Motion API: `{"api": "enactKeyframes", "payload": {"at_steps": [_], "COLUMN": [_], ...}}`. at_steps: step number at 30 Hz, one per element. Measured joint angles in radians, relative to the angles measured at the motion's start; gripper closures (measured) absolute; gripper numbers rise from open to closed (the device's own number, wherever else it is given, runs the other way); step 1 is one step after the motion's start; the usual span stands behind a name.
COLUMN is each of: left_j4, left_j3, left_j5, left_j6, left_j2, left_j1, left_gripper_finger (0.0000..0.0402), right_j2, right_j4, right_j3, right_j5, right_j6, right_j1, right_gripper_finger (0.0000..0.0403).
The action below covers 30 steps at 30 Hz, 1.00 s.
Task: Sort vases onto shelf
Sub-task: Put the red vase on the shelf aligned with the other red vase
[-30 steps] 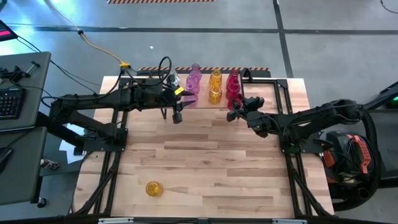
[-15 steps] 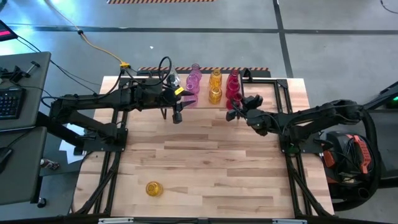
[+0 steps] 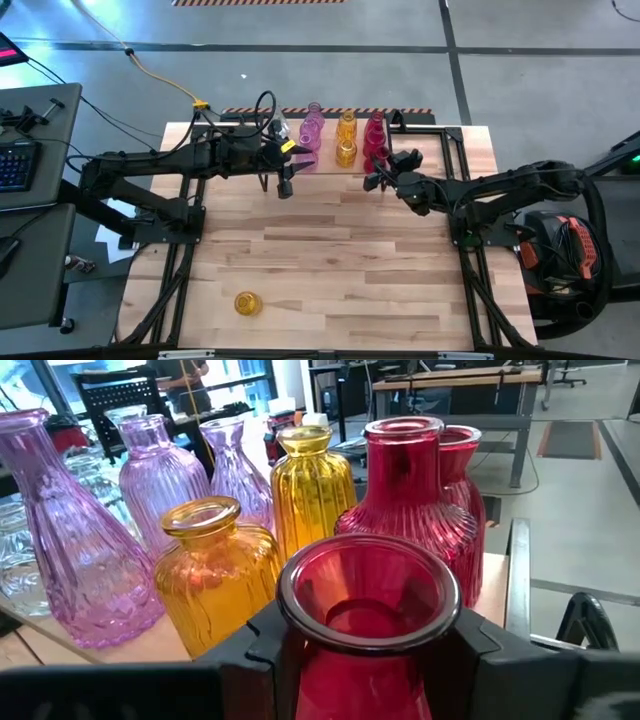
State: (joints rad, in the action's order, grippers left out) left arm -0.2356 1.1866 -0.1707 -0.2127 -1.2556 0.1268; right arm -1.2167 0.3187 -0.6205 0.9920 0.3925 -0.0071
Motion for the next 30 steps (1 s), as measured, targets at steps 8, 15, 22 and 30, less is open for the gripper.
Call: {"api": "enactKeyframes", "payload": {"at_steps": [8,15,22,30], "left_j4": [0.0,0.0,0.0,0.0], "left_j3": [0.0,0.0,0.0,0.0], "left_j5": [0.0,0.0,0.0,0.0], "left_j6": [0.0,0.0,0.0,0.0], "left_j2": [0.0,0.0,0.0,0.0], "left_j1": [0.0,0.0,0.0,0.0], "left_gripper_finger": [0.0282,0.0282,0.0282,0.0282], "right_j2": [0.0,0.0,0.0,0.0], "right_j4": [0.0,0.016,0.03,-0.001], "right_j3": [0.0,0.0,0.0,0.0], "right_j5": [-0.007,-0.039,-0.044,-0.057], "right_j6": [-0.007,-0.007,-0.043,-0.044], "right_j1": [-0.023,-0.026,-0.026,-0.026], "right_gripper_finger": [0.0273,0.0273,0.0273,0.0273]}}
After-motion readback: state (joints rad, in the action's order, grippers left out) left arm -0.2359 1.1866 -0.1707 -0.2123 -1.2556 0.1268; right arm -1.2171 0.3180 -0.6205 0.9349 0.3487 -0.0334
